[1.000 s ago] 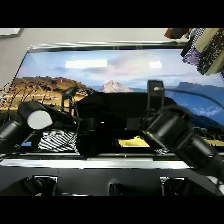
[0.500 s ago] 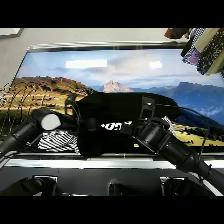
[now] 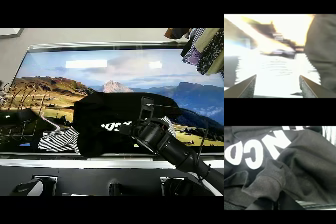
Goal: Fold the clothes and pants, and hang the long-sleeved shirts on hangers.
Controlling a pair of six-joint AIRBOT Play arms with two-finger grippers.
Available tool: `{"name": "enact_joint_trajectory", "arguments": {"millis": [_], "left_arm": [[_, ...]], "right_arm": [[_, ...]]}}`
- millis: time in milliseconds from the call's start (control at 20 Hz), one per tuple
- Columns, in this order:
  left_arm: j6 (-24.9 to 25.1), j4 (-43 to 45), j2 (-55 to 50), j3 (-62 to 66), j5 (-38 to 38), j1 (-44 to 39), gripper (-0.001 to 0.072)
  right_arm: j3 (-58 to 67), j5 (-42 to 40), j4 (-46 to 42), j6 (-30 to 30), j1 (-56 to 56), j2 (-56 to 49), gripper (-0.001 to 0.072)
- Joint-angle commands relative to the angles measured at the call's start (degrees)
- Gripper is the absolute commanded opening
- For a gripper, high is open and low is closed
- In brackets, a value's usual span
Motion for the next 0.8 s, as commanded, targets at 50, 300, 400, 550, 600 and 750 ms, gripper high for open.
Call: {"name": "enact_joint_trajectory", "arguments": {"millis": [50, 300, 400, 550, 600, 750], "left_arm": [[5.55, 0.98, -0.61, -1.84, 1.92, 15.82, 0.0605], [11.10, 0.42, -12.07, -3.10, 9.16, 20.61, 0.0605], [12.13, 0.37, -16.39, -3.10, 10.19, 20.61, 0.0605], [16.26, 0.35, -20.83, -3.10, 11.74, 20.35, 0.0605], [18.78, 0.35, -22.12, -3.13, 11.54, 20.26, 0.0605], [24.09, 0.35, -25.18, -3.13, 11.91, 20.31, 0.0605]], "right_arm": [[-0.02, 0.00, 0.11, -0.07, -0.11, -0.04, 0.0030], [-0.02, 0.07, 0.13, -0.07, -0.11, -0.04, 0.0030], [-0.02, 0.33, 0.13, -0.04, -0.11, -0.04, 0.0030], [-0.02, 1.53, 0.13, -0.04, -0.11, -0.04, 0.0030], [-0.02, 1.90, 0.15, -0.04, -0.11, -0.04, 0.0030], [-0.02, 2.69, 0.28, -0.04, -0.11, -0.04, 0.0030]]}}
